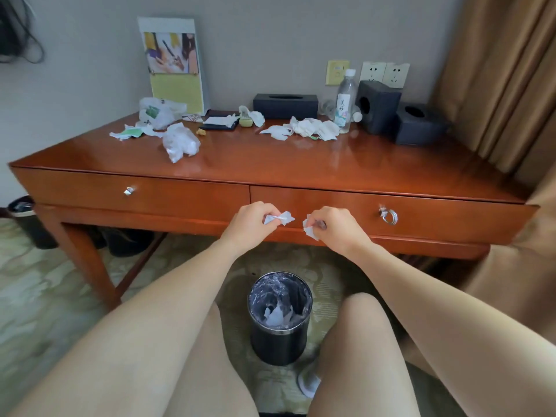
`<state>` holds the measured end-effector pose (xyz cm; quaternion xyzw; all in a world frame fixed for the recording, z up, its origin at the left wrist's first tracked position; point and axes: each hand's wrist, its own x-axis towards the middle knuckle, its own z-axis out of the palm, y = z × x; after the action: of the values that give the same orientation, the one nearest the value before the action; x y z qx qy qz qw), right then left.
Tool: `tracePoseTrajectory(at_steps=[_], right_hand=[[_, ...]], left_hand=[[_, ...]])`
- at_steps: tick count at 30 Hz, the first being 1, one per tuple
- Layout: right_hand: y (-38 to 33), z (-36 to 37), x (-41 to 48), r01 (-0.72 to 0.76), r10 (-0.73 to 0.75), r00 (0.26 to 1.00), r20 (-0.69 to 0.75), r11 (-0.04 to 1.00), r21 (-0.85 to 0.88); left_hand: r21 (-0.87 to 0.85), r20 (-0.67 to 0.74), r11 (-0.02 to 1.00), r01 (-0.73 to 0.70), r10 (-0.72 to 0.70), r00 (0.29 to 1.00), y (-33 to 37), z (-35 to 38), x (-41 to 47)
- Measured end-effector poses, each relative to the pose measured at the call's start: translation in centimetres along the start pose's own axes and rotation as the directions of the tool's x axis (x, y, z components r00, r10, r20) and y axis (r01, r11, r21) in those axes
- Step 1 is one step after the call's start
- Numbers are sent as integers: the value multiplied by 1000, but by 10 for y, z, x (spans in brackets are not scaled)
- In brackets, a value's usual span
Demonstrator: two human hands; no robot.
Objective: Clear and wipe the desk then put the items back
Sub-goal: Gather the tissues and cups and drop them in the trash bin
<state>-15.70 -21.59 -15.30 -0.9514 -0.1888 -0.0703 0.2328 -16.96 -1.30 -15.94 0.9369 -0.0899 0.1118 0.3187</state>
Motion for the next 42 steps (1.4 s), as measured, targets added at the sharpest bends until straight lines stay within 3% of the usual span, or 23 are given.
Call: tracePoseTrajectory(at_steps=[10, 20, 36, 42], right_hand=[[25, 81, -7, -37, 19, 972, 233, 997, 70], [77, 176, 7, -350, 263, 865, 427, 927, 138], [115, 277, 68, -520, 417, 752, 510, 851, 70], [120, 290, 78, -539, 434, 736, 520, 840, 62]], left_hand=[[-22, 128, 983, 180, -176, 976, -70, 45, -25], [-77, 283, 898, 433, -397, 873, -145, 127, -19], [-98, 384, 732, 674, -598, 704, -205, 218, 25], [-160, 380, 710, 686, -597, 706, -212, 237, 31]])
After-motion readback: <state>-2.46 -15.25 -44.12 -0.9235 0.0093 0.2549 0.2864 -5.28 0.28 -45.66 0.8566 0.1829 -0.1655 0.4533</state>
